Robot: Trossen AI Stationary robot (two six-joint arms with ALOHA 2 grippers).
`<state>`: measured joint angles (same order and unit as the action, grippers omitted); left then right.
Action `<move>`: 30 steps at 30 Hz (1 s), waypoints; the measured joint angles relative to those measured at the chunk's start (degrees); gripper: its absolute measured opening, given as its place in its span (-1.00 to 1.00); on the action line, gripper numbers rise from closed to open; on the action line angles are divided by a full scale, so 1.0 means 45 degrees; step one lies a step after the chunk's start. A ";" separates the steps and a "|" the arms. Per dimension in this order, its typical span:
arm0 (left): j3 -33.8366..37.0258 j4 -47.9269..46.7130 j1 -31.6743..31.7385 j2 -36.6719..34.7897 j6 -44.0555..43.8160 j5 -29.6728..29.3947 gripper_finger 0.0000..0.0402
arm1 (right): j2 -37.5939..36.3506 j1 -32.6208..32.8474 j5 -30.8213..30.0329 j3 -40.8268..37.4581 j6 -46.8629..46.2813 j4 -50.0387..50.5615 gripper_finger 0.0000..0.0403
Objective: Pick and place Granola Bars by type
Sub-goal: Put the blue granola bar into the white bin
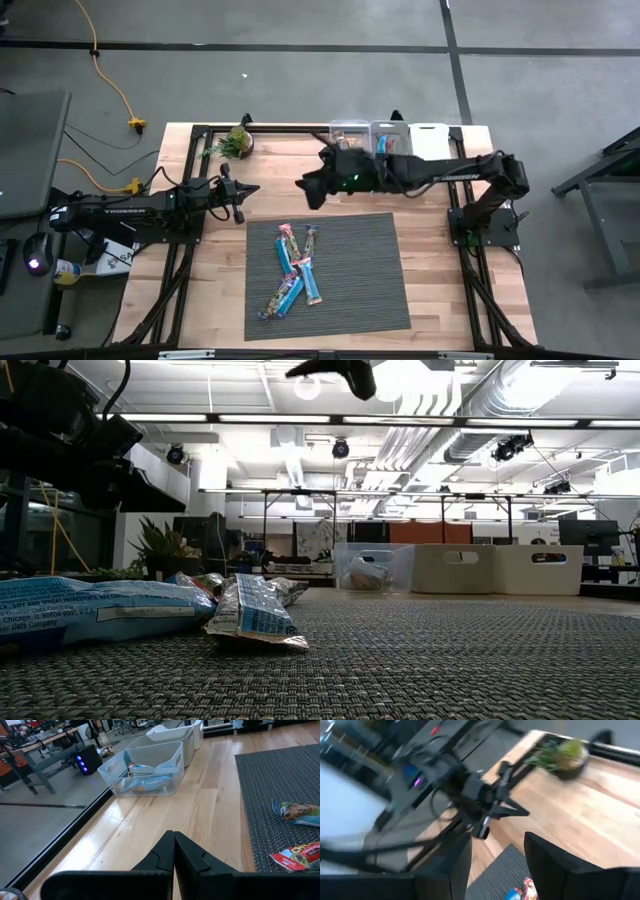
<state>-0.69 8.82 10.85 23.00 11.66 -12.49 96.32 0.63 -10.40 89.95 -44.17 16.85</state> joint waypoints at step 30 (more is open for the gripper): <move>0.0000 0.0000 0.0005 0.0005 0.0000 0.0000 -1.00 | 0.4695 0.0945 -0.1700 -0.0005 -0.3079 -0.6508 -0.18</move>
<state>-0.69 8.82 10.87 23.03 11.66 -12.49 117.45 4.89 -18.06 89.93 -58.03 -12.44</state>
